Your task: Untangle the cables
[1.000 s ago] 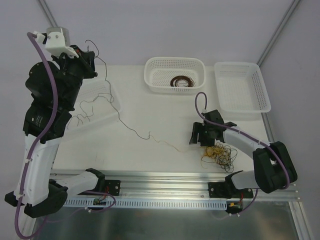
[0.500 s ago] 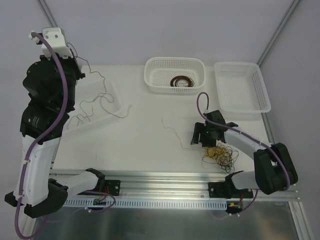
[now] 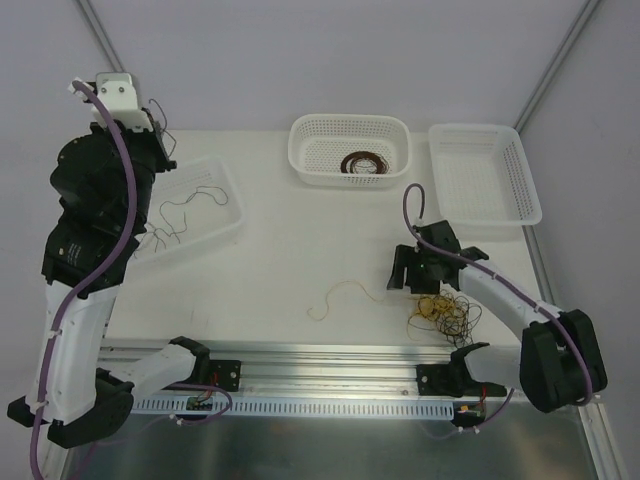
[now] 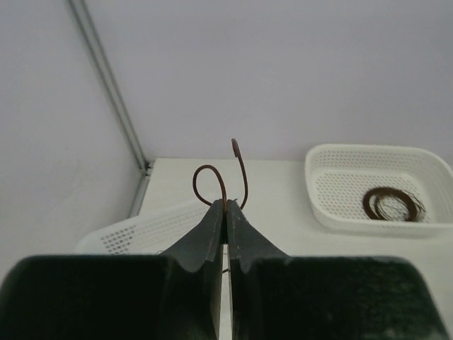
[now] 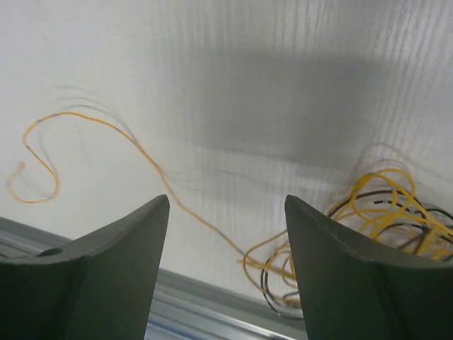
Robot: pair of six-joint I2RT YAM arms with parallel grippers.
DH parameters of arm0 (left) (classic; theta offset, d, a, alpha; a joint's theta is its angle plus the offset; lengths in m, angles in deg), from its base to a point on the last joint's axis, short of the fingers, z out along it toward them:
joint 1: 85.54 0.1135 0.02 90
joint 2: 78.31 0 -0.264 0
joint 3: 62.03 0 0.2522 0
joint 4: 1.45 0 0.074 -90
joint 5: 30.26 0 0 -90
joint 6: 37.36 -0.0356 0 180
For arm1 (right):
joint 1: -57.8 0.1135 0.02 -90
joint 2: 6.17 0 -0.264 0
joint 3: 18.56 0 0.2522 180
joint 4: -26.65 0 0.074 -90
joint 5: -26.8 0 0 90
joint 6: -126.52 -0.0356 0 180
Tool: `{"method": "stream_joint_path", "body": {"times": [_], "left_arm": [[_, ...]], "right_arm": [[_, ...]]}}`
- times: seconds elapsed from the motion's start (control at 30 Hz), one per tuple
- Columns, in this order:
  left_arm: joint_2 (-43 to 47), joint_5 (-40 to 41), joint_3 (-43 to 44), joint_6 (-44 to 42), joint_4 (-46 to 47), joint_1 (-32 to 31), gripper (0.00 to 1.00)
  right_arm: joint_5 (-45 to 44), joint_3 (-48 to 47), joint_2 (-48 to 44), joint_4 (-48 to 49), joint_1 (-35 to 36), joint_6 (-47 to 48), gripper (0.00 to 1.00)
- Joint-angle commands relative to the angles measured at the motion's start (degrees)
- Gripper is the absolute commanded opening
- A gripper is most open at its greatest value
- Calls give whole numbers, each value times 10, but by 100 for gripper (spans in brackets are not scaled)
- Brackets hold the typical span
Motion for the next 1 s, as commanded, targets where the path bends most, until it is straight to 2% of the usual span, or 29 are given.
{"method": "stream_joint_path", "body": {"times": [0.0,0.03,0.17,0.3,0.43,0.57,0.77,0.97], "left_arm": [[5,-169,-31,65,7,3,0],[8,-219,-43,81,7,3,0],[8,-326,-74,122,7,4,0],[-9,-419,-106,174,9,3,0],[-39,-490,-133,211,9,-1,0],[-56,-503,-157,228,13,-30,0],[-74,-481,-166,242,27,-83,0],[-78,-473,-172,259,33,-98,0]], "right_arm": [[5,-77,-69,-44,16,43,70],[6,-110,-89,-60,22,50,70],[18,-182,-116,-73,59,84,71],[78,-257,-129,-41,94,96,72],[123,-288,-129,17,110,82,72],[152,-308,-105,92,128,67,72],[175,-336,-45,172,167,59,74],[198,-351,18,232,202,46,75]]}}
